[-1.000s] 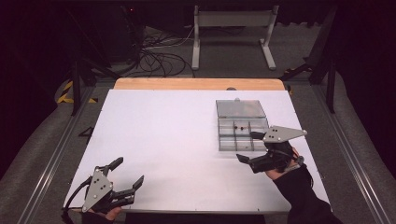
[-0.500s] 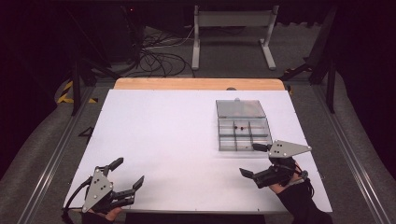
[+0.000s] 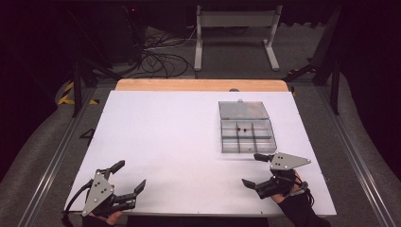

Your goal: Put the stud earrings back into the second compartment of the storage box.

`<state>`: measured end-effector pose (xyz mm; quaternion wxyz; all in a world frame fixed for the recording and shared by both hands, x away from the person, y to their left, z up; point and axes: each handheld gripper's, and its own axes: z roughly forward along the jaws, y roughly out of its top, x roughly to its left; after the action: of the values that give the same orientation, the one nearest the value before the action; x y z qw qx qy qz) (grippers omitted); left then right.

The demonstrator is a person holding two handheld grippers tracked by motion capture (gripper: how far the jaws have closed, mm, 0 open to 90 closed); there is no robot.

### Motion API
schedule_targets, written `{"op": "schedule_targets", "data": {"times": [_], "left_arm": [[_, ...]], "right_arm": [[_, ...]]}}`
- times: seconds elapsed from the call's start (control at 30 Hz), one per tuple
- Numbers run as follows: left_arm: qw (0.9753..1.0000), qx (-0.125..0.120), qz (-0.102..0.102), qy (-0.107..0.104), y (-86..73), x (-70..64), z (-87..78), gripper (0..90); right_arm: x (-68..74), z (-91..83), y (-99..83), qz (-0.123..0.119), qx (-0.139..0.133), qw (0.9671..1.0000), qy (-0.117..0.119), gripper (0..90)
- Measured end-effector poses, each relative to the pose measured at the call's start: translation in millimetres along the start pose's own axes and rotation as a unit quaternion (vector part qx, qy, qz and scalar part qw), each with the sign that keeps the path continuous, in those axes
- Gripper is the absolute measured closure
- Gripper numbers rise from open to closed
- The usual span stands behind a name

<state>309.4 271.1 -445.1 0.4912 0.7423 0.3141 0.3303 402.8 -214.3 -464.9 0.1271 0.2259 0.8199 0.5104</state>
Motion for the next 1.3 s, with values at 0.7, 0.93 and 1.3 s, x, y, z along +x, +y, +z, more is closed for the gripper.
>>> {"op": "schedule_targets", "data": {"times": [0.7, 0.93, 1.3], "left_arm": [[0.9999, 0.011, 0.005, 0.005, -2.5, -0.5, 1.2, 12.6], [1.0, 0.006, 0.006, 0.003, -2.4, 0.1, 0.7, 12.4], [0.9999, 0.006, 0.008, 0.009, -2.3, -0.2, -0.1, 12.7]], "right_arm": [[6.1, 12.7, -16.9, -0.003, 0.046, 0.9987, -0.021, 2.3], [8.0, 9.2, -14.5, -0.009, 0.035, 0.999, -0.026, 2.6], [7.9, 7.8, -14.8, -0.01, 0.032, 0.9991, -0.024, 2.8]]}}
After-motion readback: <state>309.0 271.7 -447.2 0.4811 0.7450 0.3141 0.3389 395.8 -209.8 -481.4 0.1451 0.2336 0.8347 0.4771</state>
